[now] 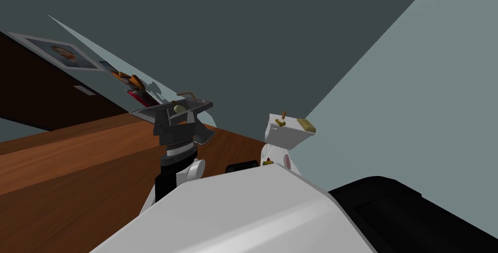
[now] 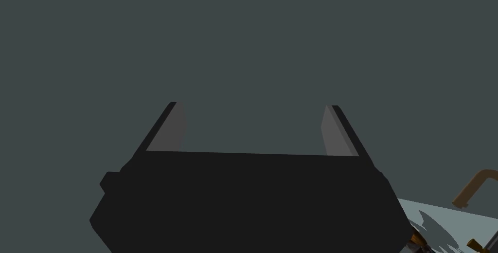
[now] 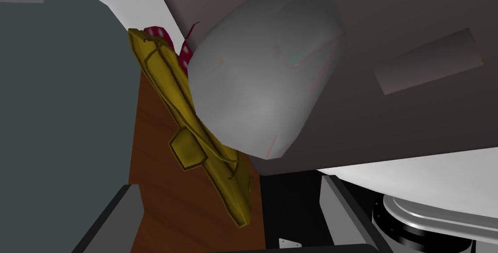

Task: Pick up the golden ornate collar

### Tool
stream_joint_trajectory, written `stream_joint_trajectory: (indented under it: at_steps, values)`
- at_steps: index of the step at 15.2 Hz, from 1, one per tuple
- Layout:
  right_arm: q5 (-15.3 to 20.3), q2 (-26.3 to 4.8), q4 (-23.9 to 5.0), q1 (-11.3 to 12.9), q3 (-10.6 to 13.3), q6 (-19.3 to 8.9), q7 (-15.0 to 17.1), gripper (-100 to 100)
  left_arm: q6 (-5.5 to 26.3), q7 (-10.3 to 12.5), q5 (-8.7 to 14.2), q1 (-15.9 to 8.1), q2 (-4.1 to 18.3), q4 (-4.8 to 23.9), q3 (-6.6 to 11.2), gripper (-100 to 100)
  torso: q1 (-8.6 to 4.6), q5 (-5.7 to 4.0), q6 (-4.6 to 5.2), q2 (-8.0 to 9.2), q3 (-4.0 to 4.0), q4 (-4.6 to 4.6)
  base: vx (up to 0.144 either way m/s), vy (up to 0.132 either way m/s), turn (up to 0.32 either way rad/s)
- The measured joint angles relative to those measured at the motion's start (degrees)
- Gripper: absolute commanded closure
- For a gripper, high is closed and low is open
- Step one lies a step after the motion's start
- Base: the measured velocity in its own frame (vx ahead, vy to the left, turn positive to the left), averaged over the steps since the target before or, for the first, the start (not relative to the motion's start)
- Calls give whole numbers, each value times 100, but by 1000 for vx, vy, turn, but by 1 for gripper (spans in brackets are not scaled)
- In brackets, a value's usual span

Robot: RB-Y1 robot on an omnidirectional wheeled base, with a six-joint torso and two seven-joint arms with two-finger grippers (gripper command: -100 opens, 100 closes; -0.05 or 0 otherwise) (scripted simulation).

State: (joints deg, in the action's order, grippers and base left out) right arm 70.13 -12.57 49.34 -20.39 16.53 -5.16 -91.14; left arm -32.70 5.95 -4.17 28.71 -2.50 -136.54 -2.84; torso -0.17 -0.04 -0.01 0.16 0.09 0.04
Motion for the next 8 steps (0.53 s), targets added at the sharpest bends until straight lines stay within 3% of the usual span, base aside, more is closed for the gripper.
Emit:
stream_joint_trajectory:
  at_steps: [1,2,7,8]
  values:
    - [52,42,-41,27,-48,4,-2,-100,0,0,0,0,0,0,0,0,11,2,0,-5,-3,-1,0,0,0]
    - [69,52,-50,31,-63,10,-1,100,0,0,0,0,0,0,0,0,15,4,1,-10,-6,-2,0,0,0]
    - [69,49,-52,30,-63,7,-3,100,0,0,0,1,0,0,0,0,17,3,2,-15,-8,-3,6,5,-9]
    - [337,122,-50,-36,-288,113,34,100,0,0,0,1,0,0,0,0,23,5,6,-18,-11,-5,47,38,-65]
